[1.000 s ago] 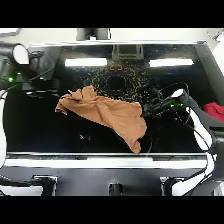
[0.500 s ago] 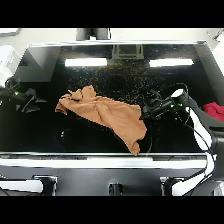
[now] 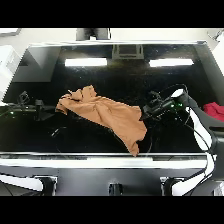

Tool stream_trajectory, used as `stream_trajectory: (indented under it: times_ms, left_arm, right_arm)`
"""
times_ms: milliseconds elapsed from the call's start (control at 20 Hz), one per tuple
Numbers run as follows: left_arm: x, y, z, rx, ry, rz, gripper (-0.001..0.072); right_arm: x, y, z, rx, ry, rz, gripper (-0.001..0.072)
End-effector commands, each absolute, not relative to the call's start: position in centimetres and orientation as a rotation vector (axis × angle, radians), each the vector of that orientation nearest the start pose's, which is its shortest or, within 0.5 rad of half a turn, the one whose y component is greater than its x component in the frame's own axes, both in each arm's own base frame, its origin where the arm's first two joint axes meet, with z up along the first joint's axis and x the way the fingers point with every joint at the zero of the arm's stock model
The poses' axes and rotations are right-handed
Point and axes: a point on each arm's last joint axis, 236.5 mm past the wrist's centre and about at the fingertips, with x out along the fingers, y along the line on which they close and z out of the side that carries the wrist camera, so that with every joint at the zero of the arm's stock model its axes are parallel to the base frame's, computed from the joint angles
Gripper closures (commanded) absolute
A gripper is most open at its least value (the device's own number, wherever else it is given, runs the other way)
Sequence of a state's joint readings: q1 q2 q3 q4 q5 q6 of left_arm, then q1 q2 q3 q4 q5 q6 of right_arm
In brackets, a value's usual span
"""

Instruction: Fold the clothes and pants, and hang the long-sleeved shirts on hangers.

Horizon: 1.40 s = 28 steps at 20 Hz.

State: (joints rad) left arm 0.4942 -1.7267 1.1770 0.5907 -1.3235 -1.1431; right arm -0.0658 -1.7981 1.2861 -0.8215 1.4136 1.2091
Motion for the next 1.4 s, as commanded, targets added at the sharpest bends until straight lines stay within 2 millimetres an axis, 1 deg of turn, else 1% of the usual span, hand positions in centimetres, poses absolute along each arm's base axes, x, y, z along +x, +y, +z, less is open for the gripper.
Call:
stream_trajectory:
  times_ms: [0,150,250,300,350,400,450,500,550,650,750,800,850,900,1000,1050,1100,1150,1200,1250,1300,1350]
  left_arm:
    - [43.5,-0.1,-7.0,-1.159,1.182,-0.41,0.0052]
    - [44.2,0.2,-7.6,-1.135,1.162,-0.371,0.0052]
    - [44.7,-0.2,-7.9,-1.118,1.158,-0.36,0.0055]
    - [44.8,-0.6,-8.0,-1.109,1.161,-0.362,0.0068]
    - [44.9,-1.2,-8.1,-1.098,1.166,-0.367,0.0181]
    - [44.9,-1.7,-8.1,-1.085,1.17,-0.379,0.0341]
    - [44.9,-2.1,-8.1,-1.08,1.175,-0.385,0.0535]
    - [44.9,-2.3,-8.0,-1.078,1.178,-0.392,0.067]
    - [44.9,-2.4,-7.7,-1.078,1.178,-0.404,0.0687]
    - [45.2,-2.4,-6.5,-1.063,1.164,-0.437,0.0689]
    - [46.0,-2.3,-4.0,-1.026,1.129,-0.48,0.0689]
    - [46.6,-2.1,-2.3,-0.995,1.098,-0.5,0.069]
    - [47.3,-1.8,-0.4,-0.972,1.066,-0.509,0.069]
    - [48.2,-1.5,2.0,-0.939,1.021,-0.519,0.069]
    - [49.7,-1.0,7.5,-0.848,0.927,-0.53,0.069]
    - [50.3,-0.6,10.4,-0.789,0.889,-0.517,0.069]
    - [50.7,-0.2,13.1,-0.73,0.852,-0.499,0.069]
    - [51.0,0.0,16.4,-0.666,0.803,-0.482,0.069]
    - [51.1,0.1,19.8,-0.611,0.748,-0.468,0.069]
    - [50.9,0.0,23.8,-0.558,0.68,-0.465,0.069]
    - [50.3,-0.5,27.7,-0.513,0.614,-0.476,0.069]
    - [49.1,-1.3,31.8,-0.48,0.55,-0.491,0.069]
  right_arm:
    - [36.7,13.6,-8.5,0.604,1.667,0.618,0.068]
    - [36.8,13.5,-8.1,0.596,1.658,0.619,0.068]
    - [36.8,13.5,-7.9,0.593,1.654,0.62,0.068]
    - [36.9,13.5,-7.9,0.592,1.652,0.62,0.068]
    - [36.8,13.5,-7.9,0.593,1.652,0.62,0.068]
    - [36.8,13.5,-7.9,0.593,1.653,0.622,0.068]
    - [36.8,13.5,-7.8,0.593,1.655,0.623,0.068]
    - [36.7,13.5,-7.8,0.593,1.656,0.623,0.068]
    - [36.7,13.5,-7.7,0.593,1.658,0.627,0.068]
    - [36.7,13.5,-7.2,0.586,1.645,0.631,0.0681]
    - [37.3,13.6,-5.8,0.564,1.594,0.642,0.0682]
    - [37.9,13.8,-4.4,0.551,1.537,0.661,0.0682]
    - [38.8,13.9,-2.8,0.53,1.467,0.673,0.0683]
    - [40.0,13.7,-0.8,0.502,1.39,0.663,0.0683]
    - [43.7,13.0,4.7,0.433,1.163,0.62,0.0683]
    - [45.7,12.4,8.3,0.399,1.027,0.589,0.0683]
    - [47.6,11.8,12.5,0.367,0.885,0.556,0.0683]
    - [48.9,11.1,16.4,0.339,0.76,0.529,0.0683]
    - [49.8,10.5,20.9,0.319,0.631,0.503,0.0684]
    - [50.0,10.2,24.7,0.297,0.533,0.493,0.0684]
    - [49.6,10.0,28.4,0.275,0.449,0.492,0.0684]
    - [48.7,10.2,31.4,0.254,0.395,0.503,0.0683]
